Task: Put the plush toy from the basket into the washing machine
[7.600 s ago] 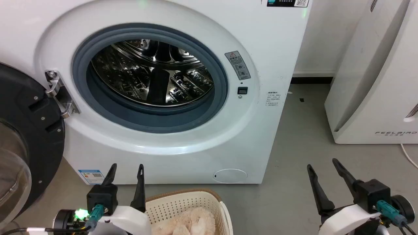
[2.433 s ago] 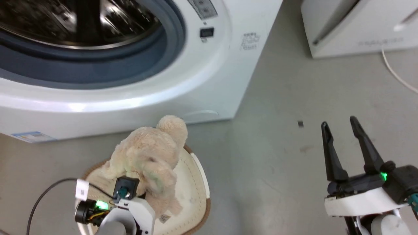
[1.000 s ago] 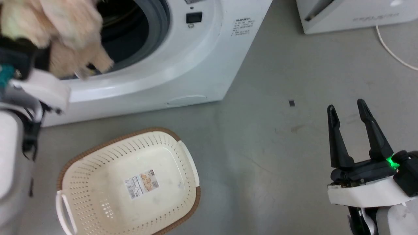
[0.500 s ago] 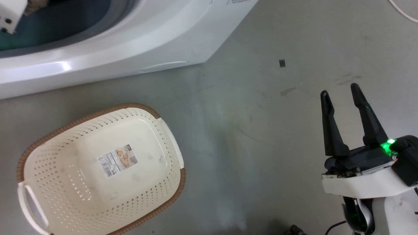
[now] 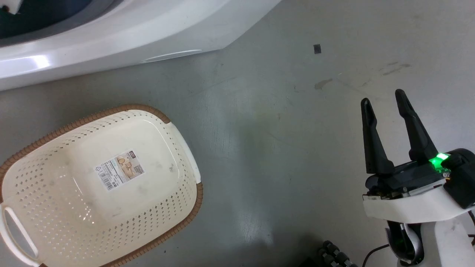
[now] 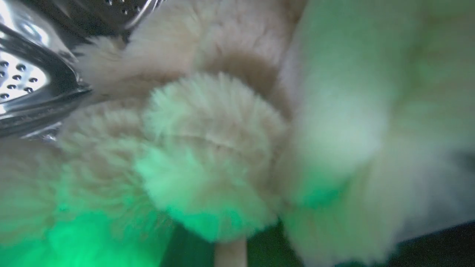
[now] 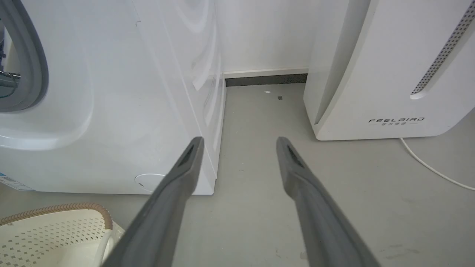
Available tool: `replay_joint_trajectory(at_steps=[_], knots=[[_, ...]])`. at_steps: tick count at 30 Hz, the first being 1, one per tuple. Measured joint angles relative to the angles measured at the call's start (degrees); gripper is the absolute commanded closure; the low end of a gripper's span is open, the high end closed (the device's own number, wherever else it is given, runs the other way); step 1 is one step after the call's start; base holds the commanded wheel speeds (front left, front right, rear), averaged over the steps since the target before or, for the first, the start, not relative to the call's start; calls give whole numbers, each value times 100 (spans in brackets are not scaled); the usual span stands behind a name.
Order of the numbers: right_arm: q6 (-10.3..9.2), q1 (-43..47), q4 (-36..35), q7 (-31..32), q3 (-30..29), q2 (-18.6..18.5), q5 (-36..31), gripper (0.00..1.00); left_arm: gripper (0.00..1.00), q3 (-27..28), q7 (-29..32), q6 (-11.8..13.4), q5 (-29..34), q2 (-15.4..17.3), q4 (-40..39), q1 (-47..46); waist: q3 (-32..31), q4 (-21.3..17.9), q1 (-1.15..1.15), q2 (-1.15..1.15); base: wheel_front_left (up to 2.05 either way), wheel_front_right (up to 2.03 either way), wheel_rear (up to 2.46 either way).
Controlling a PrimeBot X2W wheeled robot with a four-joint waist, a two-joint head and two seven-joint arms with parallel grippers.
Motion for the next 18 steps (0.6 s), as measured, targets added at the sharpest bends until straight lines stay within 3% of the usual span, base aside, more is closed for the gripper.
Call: replay_joint_trajectory(at_steps=[5,9,10,11,18], knots=[[0,-42,3,0,9,0,10,0,100,-492,124,1,-784,282,55,-263,42,7,0,0,0,0,0],[0,-56,16,0,5,0,24,0,100,-736,-159,0,-1003,330,204,-318,-18,34,0,0,0,0,0],[0,-56,24,0,-1,0,22,0,68,-757,-304,-5,-1039,315,280,-316,-41,47,0,0,0,0,0],[0,-56,36,1,-10,0,21,0,0,-775,-432,-5,-1040,292,369,-312,-70,61,0,0,0,0,0],[0,-31,100,1,-142,-1,-199,0,0,-761,-1699,207,-1261,-241,1205,536,-725,239,0,0,0,0,0]])
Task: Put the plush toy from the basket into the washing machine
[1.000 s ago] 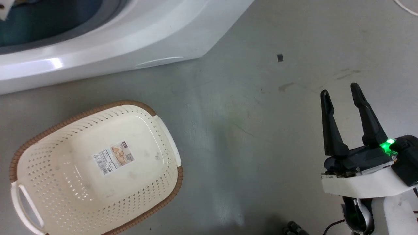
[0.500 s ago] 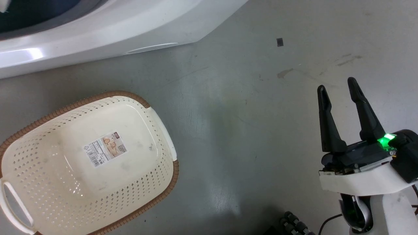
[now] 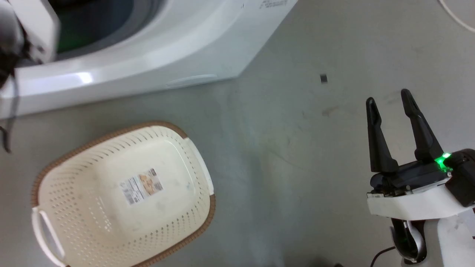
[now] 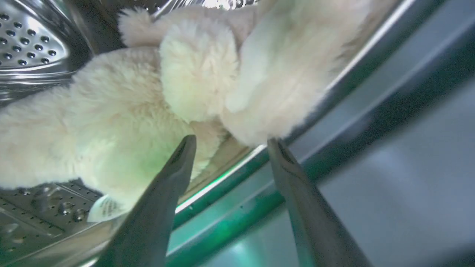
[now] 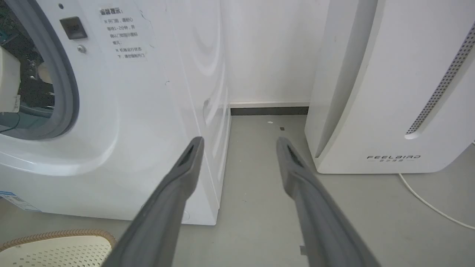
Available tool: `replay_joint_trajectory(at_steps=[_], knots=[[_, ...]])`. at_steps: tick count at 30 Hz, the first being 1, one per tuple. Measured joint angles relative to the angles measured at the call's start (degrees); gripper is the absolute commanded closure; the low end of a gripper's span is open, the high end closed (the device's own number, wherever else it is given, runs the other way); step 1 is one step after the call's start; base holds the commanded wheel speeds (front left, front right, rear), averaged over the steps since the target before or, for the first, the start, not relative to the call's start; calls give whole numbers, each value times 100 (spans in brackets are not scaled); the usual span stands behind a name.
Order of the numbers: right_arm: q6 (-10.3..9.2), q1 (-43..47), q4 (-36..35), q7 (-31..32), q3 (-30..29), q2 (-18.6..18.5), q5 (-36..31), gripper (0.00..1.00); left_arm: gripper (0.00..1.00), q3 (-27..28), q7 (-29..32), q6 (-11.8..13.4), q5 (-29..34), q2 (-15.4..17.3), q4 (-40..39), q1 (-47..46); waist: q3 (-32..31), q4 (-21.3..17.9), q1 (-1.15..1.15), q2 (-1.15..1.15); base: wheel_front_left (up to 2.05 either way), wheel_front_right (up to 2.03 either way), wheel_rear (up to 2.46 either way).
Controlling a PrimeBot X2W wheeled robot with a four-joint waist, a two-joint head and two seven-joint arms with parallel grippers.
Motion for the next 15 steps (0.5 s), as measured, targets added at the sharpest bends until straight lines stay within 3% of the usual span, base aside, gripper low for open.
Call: replay_joint_trajectory(at_steps=[7,15], knots=[[0,305,97,-1,-124,1,-225,0,0,85,-1136,252,-316,-501,189,1149,-820,215,0,0,0,0,0],[0,760,207,-1,-180,1,-379,0,0,408,-2140,770,-614,-836,-86,2279,-1819,563,-1,0,0,0,0]])
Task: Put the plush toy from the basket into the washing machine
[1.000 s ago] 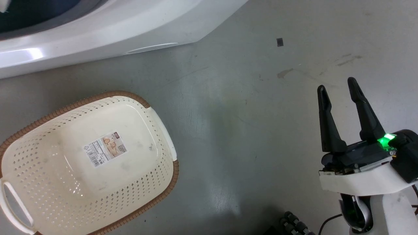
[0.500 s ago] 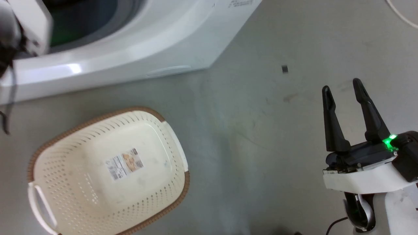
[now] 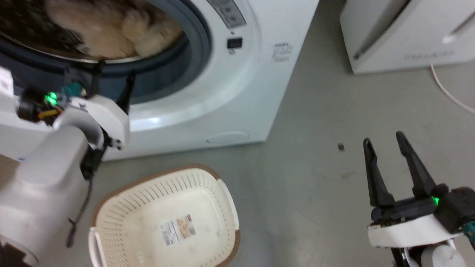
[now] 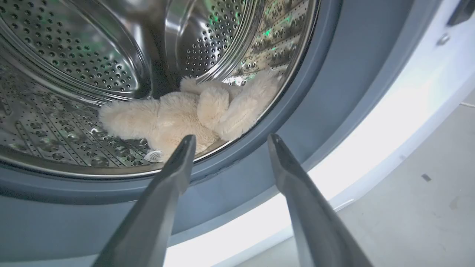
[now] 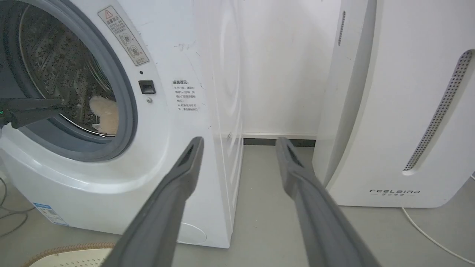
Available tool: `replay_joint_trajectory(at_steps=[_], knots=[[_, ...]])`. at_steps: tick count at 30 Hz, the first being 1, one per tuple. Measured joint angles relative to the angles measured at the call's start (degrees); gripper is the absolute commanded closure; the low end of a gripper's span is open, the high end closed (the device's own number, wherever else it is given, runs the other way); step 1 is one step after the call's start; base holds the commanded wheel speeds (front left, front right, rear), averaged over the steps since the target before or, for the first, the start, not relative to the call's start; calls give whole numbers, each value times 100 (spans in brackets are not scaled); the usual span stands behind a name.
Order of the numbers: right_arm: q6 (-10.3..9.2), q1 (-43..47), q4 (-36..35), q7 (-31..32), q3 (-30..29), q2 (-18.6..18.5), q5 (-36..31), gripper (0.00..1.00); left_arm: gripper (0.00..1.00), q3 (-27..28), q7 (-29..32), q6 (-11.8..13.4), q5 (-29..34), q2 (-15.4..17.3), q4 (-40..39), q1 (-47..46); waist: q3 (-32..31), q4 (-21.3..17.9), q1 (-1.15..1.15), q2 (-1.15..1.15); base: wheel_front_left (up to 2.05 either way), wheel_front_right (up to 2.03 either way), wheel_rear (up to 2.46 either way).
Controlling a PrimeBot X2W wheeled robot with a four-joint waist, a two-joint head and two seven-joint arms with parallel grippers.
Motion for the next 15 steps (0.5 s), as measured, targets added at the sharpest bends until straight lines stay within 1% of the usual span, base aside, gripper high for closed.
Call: replay_joint_trajectory(at_steps=[3,5,9,11,15], knots=[[0,150,7,0,-20,0,-63,0,0,312,-70,301,-57,-35,-479,438,-339,140,0,0,0,0,0],[0,242,12,0,-40,0,-99,0,0,695,-77,570,56,-16,-1099,764,-540,236,0,0,0,0,0],[0,364,-2,0,-68,0,-109,0,0,1482,-79,989,447,-18,-2381,1656,-861,425,-1,0,0,0,0],[0,405,-12,0,-78,1,-109,0,0,1859,-79,1126,604,-33,-2920,2220,-999,498,-1,0,0,0,0],[0,470,-35,0,-81,0,-109,0,0,2570,-79,1271,907,-159,-3701,3239,-1220,602,-1,0,0,0,0]])
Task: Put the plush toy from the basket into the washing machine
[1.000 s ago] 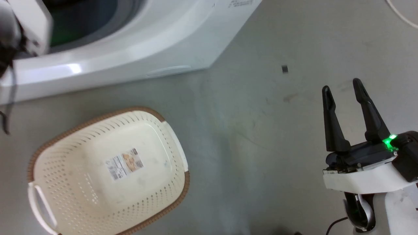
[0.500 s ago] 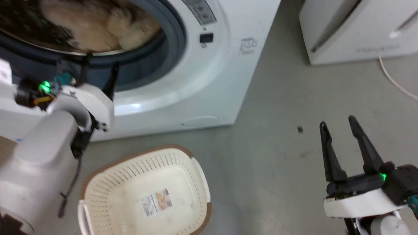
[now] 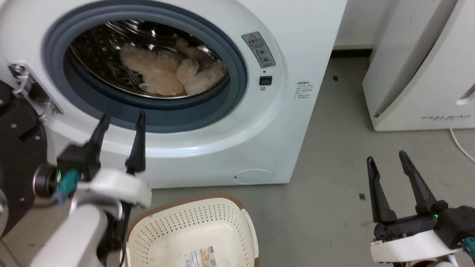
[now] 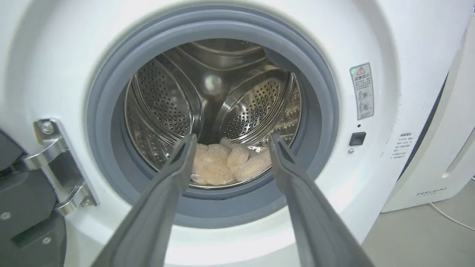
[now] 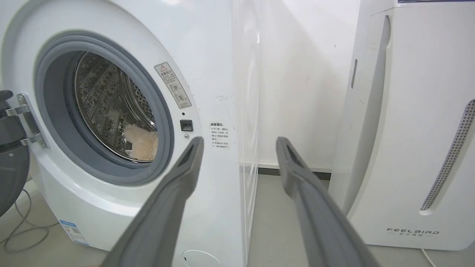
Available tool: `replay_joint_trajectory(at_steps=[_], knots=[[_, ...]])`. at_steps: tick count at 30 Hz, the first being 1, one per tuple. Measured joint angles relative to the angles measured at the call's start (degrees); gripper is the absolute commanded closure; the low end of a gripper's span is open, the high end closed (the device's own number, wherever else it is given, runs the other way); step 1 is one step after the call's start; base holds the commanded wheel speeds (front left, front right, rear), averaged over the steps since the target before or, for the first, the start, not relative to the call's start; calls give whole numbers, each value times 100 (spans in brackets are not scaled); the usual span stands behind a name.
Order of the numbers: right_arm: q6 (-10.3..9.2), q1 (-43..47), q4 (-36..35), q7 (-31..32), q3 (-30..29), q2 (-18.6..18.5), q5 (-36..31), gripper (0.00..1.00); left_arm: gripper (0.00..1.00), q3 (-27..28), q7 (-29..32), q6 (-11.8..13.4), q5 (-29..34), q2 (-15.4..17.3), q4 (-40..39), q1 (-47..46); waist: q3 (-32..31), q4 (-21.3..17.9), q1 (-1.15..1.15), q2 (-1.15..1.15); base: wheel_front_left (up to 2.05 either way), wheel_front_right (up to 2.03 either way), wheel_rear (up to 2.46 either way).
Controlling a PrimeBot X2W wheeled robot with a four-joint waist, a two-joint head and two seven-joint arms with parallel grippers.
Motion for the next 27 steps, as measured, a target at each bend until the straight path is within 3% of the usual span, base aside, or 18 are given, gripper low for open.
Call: replay_joint_trajectory(at_steps=[11,26,27], knots=[[0,227,44,0,12,0,1,0,0,1126,-3,62,791,-849,-670,2012,-443,95,0,0,0,0,0],[0,484,361,0,22,0,3,0,0,1470,-3,-427,1567,-1506,-99,2993,-724,112,0,0,0,0,0],[0,482,366,1,25,0,2,100,100,1473,-1,-446,1562,-1528,-104,3010,-728,116,1,0,0,0,0]])
